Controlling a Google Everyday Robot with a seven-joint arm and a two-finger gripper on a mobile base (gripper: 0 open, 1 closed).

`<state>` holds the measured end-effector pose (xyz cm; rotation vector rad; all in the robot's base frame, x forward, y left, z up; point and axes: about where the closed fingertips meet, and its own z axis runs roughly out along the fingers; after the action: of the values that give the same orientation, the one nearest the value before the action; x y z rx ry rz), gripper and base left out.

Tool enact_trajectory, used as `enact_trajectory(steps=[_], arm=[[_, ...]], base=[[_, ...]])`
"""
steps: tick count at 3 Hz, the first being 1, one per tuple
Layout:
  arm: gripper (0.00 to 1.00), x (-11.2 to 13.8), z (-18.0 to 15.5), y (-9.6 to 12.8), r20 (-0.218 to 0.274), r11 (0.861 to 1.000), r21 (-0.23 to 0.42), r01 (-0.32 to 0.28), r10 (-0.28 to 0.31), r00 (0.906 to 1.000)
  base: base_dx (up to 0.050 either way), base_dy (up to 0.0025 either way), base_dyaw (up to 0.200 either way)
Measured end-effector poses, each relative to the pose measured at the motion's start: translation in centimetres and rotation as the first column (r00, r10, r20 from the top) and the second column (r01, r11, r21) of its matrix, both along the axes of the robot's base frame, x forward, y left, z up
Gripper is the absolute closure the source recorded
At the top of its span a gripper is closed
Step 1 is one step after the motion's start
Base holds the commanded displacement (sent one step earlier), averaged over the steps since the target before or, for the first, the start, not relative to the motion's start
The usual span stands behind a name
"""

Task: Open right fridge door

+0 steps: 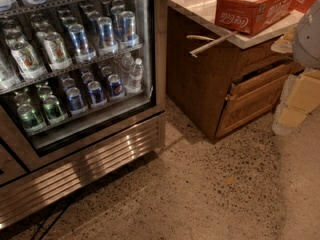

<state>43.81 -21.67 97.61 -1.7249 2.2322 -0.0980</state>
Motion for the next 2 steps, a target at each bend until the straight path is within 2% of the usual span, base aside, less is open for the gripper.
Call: enact_trajectory(steps=[1, 2], arm=[[0.0, 0.0, 0.0, 0.0, 0.0, 1.0, 0.0, 0.0, 0.0, 1.0], [0.0, 0.14, 0.19, -0.11, 0.014, 0.999, -0.015, 0.031, -0.031, 0.9994]], base=[[0.0, 0.0, 0.0], [0.0, 0.0, 0.0]])
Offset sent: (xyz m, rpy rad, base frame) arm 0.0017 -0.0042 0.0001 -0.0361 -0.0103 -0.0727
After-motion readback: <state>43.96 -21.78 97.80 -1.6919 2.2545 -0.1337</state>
